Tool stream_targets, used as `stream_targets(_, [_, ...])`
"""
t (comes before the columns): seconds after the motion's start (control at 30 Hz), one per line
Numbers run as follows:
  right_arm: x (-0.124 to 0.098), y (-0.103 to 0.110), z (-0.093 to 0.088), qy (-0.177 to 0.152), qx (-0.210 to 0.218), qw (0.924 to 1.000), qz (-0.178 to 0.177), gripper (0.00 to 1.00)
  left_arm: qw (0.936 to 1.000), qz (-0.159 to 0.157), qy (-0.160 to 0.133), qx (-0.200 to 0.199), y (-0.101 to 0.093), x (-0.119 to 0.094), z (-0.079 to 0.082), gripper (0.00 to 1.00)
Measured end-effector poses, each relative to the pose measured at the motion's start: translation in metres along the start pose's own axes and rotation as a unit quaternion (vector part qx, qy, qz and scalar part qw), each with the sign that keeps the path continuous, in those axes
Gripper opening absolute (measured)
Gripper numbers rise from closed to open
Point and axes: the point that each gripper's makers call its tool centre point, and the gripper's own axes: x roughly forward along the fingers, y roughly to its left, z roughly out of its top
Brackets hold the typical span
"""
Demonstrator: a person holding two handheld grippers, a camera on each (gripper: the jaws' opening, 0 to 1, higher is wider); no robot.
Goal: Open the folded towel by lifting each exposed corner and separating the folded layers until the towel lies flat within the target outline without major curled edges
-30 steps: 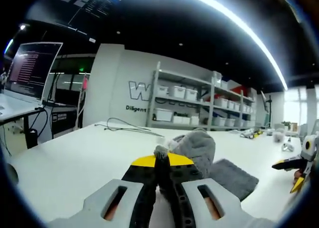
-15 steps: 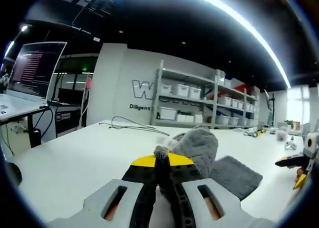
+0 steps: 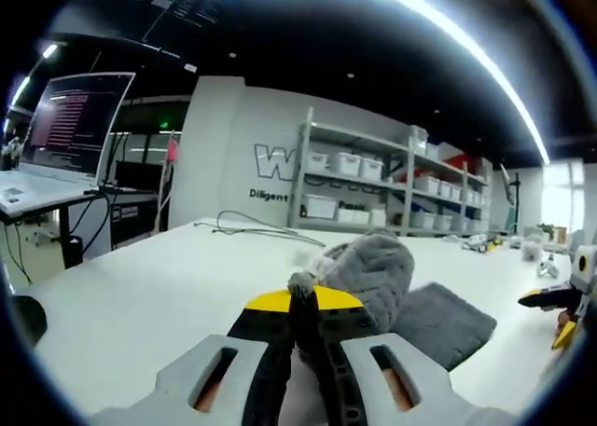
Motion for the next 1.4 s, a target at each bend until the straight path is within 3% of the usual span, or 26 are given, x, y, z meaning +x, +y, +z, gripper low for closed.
stream_targets(0.7, [0.000, 0.001, -0.001, -0.004, 0.003, 1.0000, 0.002, 0.99, 0.9997, 0.024, 0.006, -0.003, 0.012, -0.009, -0.008, 0.05])
stream_targets(1.1, [-0.003, 0.000, 0.000, -0.006, 0.001, 1.0000, 0.001, 0.99, 0.9982, 0.055, 0.010, 0.020, 0.023, -0.012, -0.013, 0.05])
stream_targets(1.2, [-0.004, -0.001, 0.000, -0.006, 0.001, 1.0000, 0.000, 0.99, 0.9964, 0.076, 0.019, 0.033, 0.030, -0.012, -0.016, 0.05])
stream_targets(1.4, [-0.003, 0.000, -0.001, -0.002, -0.003, 1.0000, 0.000, 0.99, 0.9949, 0.088, 0.028, 0.041, 0.036, -0.014, -0.023, 0.06])
